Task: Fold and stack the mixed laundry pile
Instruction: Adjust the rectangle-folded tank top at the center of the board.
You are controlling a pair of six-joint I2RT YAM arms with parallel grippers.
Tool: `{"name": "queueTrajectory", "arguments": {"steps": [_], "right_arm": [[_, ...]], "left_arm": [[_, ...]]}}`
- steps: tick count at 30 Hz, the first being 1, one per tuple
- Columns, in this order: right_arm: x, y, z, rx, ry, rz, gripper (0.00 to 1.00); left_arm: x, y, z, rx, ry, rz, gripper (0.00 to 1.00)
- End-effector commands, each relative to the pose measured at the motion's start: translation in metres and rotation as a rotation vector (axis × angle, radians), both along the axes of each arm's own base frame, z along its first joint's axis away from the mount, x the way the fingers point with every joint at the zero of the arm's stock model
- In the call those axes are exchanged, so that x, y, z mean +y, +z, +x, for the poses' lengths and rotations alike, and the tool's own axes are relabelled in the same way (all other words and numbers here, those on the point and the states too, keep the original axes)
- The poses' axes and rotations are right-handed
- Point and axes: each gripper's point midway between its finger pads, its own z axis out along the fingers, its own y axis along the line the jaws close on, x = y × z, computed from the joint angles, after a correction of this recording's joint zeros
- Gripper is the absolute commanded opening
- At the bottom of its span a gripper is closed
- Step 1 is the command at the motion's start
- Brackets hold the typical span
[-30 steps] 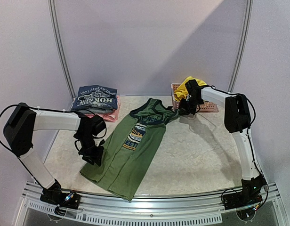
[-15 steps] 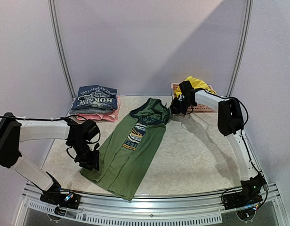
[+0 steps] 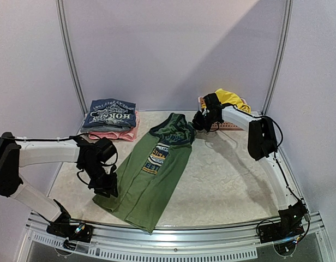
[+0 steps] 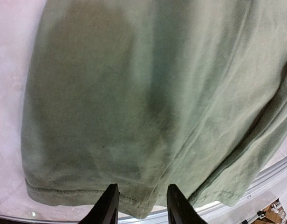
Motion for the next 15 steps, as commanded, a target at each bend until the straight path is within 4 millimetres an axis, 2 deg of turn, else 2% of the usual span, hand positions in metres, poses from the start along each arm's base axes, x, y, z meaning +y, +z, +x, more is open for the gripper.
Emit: {"name": "queueTrajectory", "arguments": {"steps": [1,2,6,10,14,15], "right_arm": [[-0.018,0.014,0.003,-0.022,-0.007,-0.05,0.02],[-0.021,0.027,0.005,-0.044,-0.006,-0.05,0.04],[-0.026,0.073,0.01,-0.129,0.004,-0.047,0.25],[-0.03,0.116,0.006,-0.188,0.011,-0.046,0.38],[-0.036,0.141,-0.013,-0.185,0.034,-0.09,0.43],[-0.035,0.14,-0.022,-0.167,0.047,-0.111,0.44]], "left_arm": [[-0.013,0.024,0.023,-0.075,-0.021,-0.013,0.37],[-0.013,0.029,0.028,-0.094,-0.032,-0.006,0.38],[-0.015,0.051,0.048,-0.158,-0.06,0.01,0.43],[-0.016,0.065,0.058,-0.187,-0.091,0.011,0.46],[-0.014,0.075,0.061,-0.202,-0.121,0.013,0.48],[-0.012,0.075,0.06,-0.2,-0.124,0.019,0.49]]}}
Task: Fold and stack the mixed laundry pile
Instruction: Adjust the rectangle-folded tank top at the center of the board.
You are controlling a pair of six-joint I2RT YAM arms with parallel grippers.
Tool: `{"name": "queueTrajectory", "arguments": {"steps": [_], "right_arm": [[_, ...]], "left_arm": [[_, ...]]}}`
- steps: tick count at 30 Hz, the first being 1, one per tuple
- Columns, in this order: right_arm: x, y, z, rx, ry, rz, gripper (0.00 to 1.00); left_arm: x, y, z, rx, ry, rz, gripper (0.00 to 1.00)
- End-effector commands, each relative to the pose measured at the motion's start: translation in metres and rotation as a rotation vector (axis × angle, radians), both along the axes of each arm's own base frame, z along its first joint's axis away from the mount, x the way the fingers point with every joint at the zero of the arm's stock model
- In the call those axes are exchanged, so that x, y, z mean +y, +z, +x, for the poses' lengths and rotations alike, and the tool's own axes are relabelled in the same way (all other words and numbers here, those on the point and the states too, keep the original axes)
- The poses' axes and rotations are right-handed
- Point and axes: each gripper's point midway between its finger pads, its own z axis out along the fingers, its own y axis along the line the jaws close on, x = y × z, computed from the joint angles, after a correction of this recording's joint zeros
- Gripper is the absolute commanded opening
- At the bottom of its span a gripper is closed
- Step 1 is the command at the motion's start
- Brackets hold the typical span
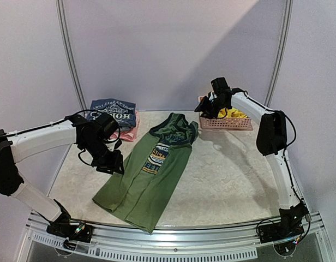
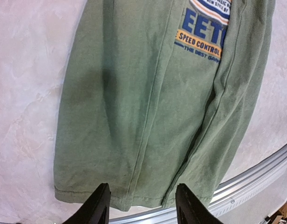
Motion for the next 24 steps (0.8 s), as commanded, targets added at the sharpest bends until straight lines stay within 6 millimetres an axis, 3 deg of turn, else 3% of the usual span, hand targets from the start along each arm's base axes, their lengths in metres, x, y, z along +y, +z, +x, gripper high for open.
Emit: {"name": "queueTrajectory", "arguments": {"steps": [1,5,6,8,9,14,18,24], "right_arm": [[-0.003,0.053,-0.034,-0.034,0.049,-0.077,0.45],[0.01,0.054,-0.088,0.011,0.114,-0.169,0.49],[0.014,0.062,-0.105,0.009,0.127,-0.18,0.49],[0.02,0.05,-0.141,0.053,0.15,-0.219,0.5],[0.023,0.057,-0.159,0.048,0.16,-0.219,0.51],[0.043,0.053,-0.243,0.088,0.216,-0.25,0.53],[0.045,0.034,-0.302,0.153,0.258,-0.275,0.55],[0.044,0.01,-0.367,0.217,0.296,-0.247,0.56]], "left_arm": [[0.015,0.002,-0.005,0.014,-0.038,0.063,0.49],[0.028,0.002,-0.01,0.008,-0.007,0.072,0.52],[0.032,0.002,-0.011,0.008,0.008,0.069,0.53],[0.037,0.0,-0.013,0.011,0.029,0.062,0.53],[0.039,-0.001,-0.014,0.014,0.037,0.062,0.53],[0.052,-0.011,-0.023,0.041,0.083,0.089,0.54],[0.07,-0.018,-0.029,0.041,0.161,0.131,0.54],[0.091,-0.031,-0.036,0.068,0.297,0.138,0.5]]}}
